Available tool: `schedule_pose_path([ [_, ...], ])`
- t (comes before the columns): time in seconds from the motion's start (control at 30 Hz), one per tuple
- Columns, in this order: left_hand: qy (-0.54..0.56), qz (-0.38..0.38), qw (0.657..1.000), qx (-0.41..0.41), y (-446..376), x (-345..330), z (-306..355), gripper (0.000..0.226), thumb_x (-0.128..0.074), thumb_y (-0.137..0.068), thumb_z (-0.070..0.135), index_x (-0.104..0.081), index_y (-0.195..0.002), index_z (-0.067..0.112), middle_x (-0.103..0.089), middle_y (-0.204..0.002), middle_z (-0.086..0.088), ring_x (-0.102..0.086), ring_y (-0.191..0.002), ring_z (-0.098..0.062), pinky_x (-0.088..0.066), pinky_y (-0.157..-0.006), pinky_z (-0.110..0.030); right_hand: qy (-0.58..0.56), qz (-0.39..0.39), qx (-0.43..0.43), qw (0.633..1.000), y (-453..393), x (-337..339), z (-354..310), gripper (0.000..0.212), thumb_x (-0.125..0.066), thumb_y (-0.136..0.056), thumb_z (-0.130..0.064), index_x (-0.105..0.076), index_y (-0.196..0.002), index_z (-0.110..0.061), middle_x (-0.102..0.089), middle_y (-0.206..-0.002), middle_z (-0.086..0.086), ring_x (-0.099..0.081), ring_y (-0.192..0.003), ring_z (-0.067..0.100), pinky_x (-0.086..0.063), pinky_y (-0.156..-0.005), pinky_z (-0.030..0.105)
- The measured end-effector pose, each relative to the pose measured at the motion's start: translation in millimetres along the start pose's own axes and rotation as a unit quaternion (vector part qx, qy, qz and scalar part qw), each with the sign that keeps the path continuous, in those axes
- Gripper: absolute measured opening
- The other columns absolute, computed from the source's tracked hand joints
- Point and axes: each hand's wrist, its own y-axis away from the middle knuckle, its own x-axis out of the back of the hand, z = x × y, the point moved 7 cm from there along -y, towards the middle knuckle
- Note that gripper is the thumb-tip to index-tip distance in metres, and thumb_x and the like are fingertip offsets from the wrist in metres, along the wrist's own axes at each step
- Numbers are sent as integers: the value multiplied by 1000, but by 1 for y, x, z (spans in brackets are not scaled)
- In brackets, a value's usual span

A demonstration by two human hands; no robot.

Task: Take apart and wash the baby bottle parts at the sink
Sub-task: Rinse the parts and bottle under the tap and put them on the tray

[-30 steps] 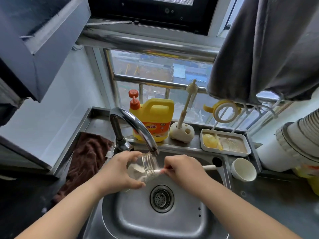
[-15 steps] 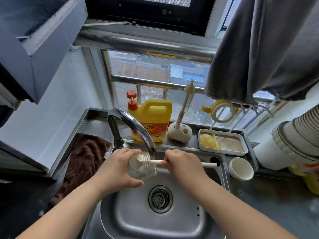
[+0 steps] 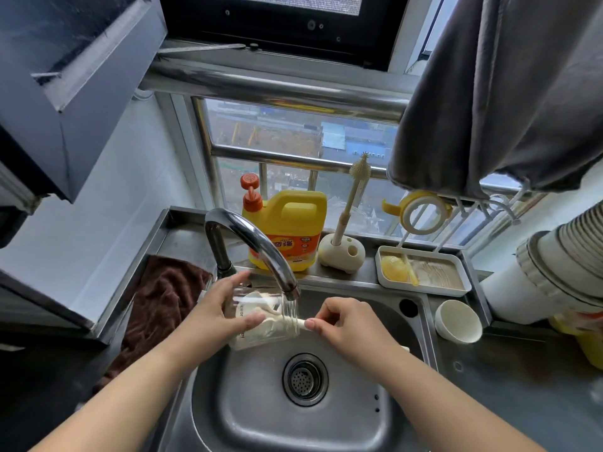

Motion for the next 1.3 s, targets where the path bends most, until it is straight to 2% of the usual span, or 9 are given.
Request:
schedule_pose_path([
  [0.1, 91, -88, 984, 123, 3, -7, -13, 110, -90, -38, 56, -41, -135, 45, -45, -133, 15, -47, -124, -10, -45, -100, -37, 0, -8, 13, 1000, 1, 0, -1, 20, -67, -84, -43, -63, -76, -25, -59, -69, -11, -50, -64, 2, -40, -59, 19],
  [0.2, 155, -136, 966, 156, 7, -13, -14, 107, -94, -27, 51, -52, -124, 39, -58, -121, 7, -61, -109, -15, -53, -89, -47, 4, -7, 21, 1000, 2, 2, -1, 20, -68, -83, -44, -62, -75, -26, -58, -68, -13, -49, -62, 0, -39, -58, 17],
  [0.43, 58, -152, 981, 102, 4, -16, -2, 88, -92, -41, 33, -54, -121, 39, -68, -107, 6, -66, -99, -14, -55, -89, -37, 5, -11, 23, 1000, 3, 2, -3, 21, -68, -83, -44, -64, -75, -25, -64, -72, -9, -51, -63, 2, -39, -58, 18],
  [0.53, -99, -150, 982, 56, 0, -17, 7, 81, -90, -48, 37, -50, -119, 43, -58, -118, 16, -57, -102, 1, -47, -93, -20, 12, -15, 23, 1000, 4, 0, -4, 20, -68, -83, -44, -63, -74, -27, -64, -73, -9, -51, -64, 2, -38, -58, 17],
  [0.67, -205, -129, 970, 14, -1, -20, 16, 78, -89, -58, 29, -42, -120, 35, -45, -107, 26, -45, -100, 9, -31, -76, 2, 18, -19, 30, 999, 7, -1, -6, 19, -67, -84, -43, -62, -74, -28, -62, -71, -12, -51, -65, 2, -39, -59, 17],
  [0.87, -174, -127, 976, -8, -3, -20, 8, 88, -90, -53, 31, -44, -128, 33, -49, -125, 20, -47, -118, 4, -36, -99, -12, 3, -28, 26, 999, 11, 0, -4, 21, -68, -83, -43, -64, -75, -24, -63, -70, -9, -51, -62, 2, -47, -66, 26],
  [1.07, -166, -97, 981, -15, 1, -15, 5, 89, -87, -45, 43, -42, -121, 40, -51, -120, 18, -55, -108, 0, -48, -95, -24, 125, 18, -8, 992, 6, 26, 4, 23, -62, -87, -46, -65, -89, -24, -59, -75, -11, -52, -69, 8, -42, -63, 28],
  [1.17, -160, -82, 984, -10, 3, -19, 5, 81, -90, -53, 33, -38, -115, 41, -49, -115, 18, -55, -102, -2, -46, -89, -17, 182, 43, 61, 980, 7, 14, -20, 26, -53, -92, -47, -61, -97, -23, -65, -95, -5, -59, -90, 19, -42, -73, 30],
  [1.3, -170, -87, 981, -3, 7, -14, -3, 82, -89, -52, 36, -40, -118, 40, -48, -120, 20, -52, -106, 1, -42, -91, -14, 183, 20, 97, 978, 11, 11, -22, 24, -51, -93, -44, -60, -98, -23, -64, -100, -7, -58, -95, 18, -43, -77, 31],
])
